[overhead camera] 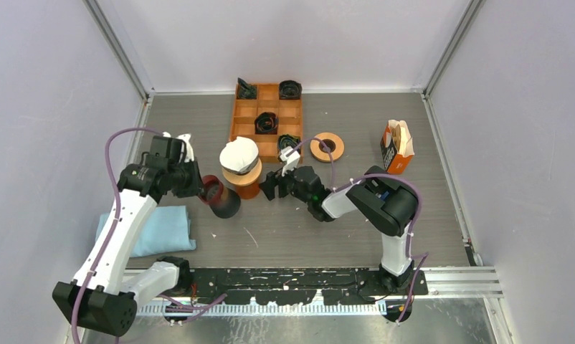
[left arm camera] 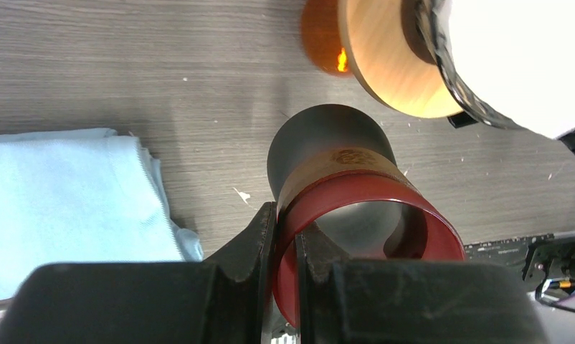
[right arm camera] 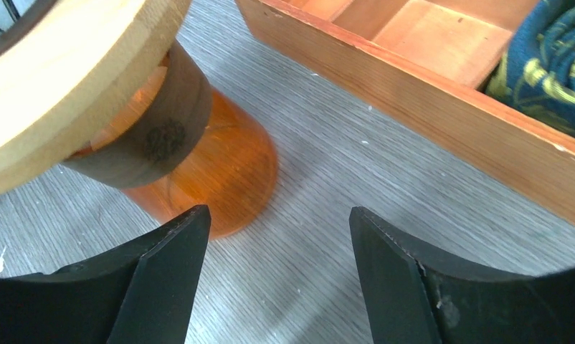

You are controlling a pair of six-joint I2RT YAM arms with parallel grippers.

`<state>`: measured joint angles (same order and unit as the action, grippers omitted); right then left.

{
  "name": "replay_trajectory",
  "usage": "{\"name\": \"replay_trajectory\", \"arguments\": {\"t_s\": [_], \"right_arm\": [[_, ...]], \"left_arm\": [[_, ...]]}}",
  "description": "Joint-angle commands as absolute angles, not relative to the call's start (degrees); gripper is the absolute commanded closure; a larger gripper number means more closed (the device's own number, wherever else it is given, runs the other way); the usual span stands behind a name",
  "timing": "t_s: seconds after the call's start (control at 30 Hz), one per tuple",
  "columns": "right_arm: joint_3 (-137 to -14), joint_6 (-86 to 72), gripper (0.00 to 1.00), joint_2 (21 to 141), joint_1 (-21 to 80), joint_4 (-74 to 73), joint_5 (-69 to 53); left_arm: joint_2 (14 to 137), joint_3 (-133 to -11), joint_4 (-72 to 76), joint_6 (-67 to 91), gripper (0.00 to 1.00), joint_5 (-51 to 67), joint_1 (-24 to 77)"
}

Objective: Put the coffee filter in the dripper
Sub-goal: Move the coffee server to the center of the board, then place the coffee server at the center of the board.

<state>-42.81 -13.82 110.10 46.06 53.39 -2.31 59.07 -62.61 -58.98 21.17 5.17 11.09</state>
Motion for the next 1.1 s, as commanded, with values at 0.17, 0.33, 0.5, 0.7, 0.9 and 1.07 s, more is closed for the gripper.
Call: {"name": "replay_trajectory", "arguments": {"t_s": [0.17,0.33,0.5,0.7,0.9,1.07], "right_arm": [[-36.5,-9.9,0.19,98.9,46.2,52.5,6.2],[-33.8,-8.6,0.16,92.3,46.2,46.7,10.5],[-30.7,-8.1,0.13,83.4,45.8,40.7,15.8],[-29.6,-7.7,0.09,73.9,45.3,30.9,23.6],[-30.1,-10.8,0.06,64.9,45.1,19.3,33.3],[-31.7,-15.4,0.04,59.0,44.8,7.5,41.3]], "left_arm": [[57.2,-61.0,-56.5,28.0,0.92,2.1,22.2],[58.9,-61.8,-56.0,31.7,0.93,-5.3,32.4],[61.8,-63.3,-54.6,34.7,0.93,-12.9,42.5],[67.8,-66.6,-51.7,35.5,0.94,-17.6,50.3],[74.8,-69.8,-47.6,32.2,0.94,-17.3,53.6],[80.7,-73.2,-43.3,27.1,0.94,-15.5,56.0]]}}
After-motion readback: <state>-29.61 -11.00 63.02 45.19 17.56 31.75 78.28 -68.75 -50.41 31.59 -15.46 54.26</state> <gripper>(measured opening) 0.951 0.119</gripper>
